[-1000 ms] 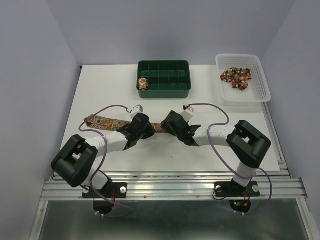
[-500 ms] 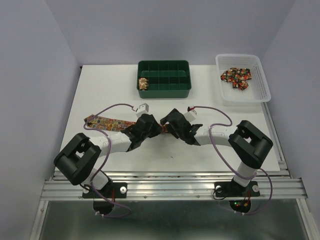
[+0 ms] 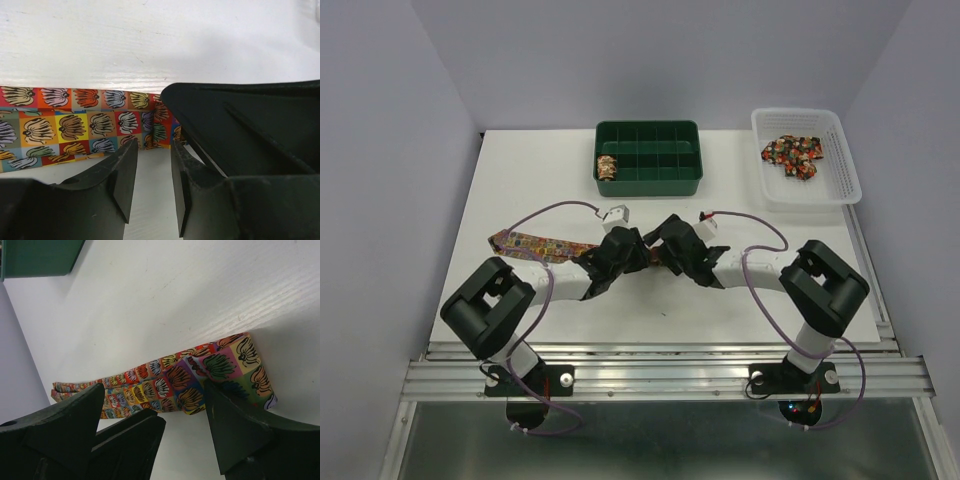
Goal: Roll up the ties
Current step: Roll the tie
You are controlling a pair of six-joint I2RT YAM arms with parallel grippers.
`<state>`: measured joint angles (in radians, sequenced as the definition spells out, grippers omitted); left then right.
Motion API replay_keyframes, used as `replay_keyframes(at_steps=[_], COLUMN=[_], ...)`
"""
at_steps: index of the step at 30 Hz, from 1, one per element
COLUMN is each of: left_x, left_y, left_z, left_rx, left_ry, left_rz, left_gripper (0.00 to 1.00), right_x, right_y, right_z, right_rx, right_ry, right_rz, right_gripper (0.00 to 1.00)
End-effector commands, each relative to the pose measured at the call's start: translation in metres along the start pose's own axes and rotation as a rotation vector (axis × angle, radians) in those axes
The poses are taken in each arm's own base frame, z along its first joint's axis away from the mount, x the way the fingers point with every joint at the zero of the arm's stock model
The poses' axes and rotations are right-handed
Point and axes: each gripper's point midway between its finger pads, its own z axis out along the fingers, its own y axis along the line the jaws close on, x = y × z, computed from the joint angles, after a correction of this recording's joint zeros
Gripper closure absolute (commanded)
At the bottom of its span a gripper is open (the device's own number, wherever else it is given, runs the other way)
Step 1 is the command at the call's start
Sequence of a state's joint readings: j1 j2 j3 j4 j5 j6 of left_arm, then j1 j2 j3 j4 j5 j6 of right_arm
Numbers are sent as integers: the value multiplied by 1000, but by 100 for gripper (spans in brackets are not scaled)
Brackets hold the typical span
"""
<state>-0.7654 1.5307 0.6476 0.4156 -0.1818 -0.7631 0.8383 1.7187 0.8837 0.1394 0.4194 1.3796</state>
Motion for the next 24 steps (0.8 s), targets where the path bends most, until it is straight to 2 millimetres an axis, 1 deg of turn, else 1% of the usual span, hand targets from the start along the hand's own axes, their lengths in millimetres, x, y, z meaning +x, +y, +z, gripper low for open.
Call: replay_keyframes(at_steps=[1, 7, 9, 12, 13, 15, 18, 19, 20, 22, 23, 24], left_x=[-10, -2, -3, -7, -8, -11, -16, -17, -19, -18, -18, -17], left_y=[-33, -32, -33, -27, -26, -29, -31, -30, -31, -29, -31, -30], left_z=[8, 14, 13, 9, 8, 2, -4, -4, -4, 0, 1, 3], left_rx=[88, 82, 86, 65, 63, 104, 148, 146, 142, 132, 136, 131], left_ry=[-30, -8, -18, -48, -58, -87, -129, -135, -146, -143, -143, -142], left_rz=[73, 88, 76, 21, 10, -7, -37, -40, -41, -29, -22, -23], left_gripper=[56, 56, 56, 57, 58, 59, 59, 59, 59, 59, 60, 60], right_x=[5, 8, 11, 13, 12, 12, 10, 7, 9, 8, 11, 9], right_y=[-1, 5, 6, 8, 3, 5, 1, 3, 1, 3, 2, 1], right_z=[-2, -1, -1, -1, 0, -2, -1, -1, -2, -3, -4, -4], right_rx=[-16, -47, -54, -77, -70, -82, -80, -88, -92, -104, -105, -103], right_ry=[36, 62, 86, 113, 113, 121, 132, 130, 141, 149, 166, 164], right_rz=[-16, -23, -21, 2, 9, 28, 50, 66, 65, 79, 84, 95], right_gripper=[14, 14, 14, 14, 15, 14, 15, 15, 15, 15, 15, 15])
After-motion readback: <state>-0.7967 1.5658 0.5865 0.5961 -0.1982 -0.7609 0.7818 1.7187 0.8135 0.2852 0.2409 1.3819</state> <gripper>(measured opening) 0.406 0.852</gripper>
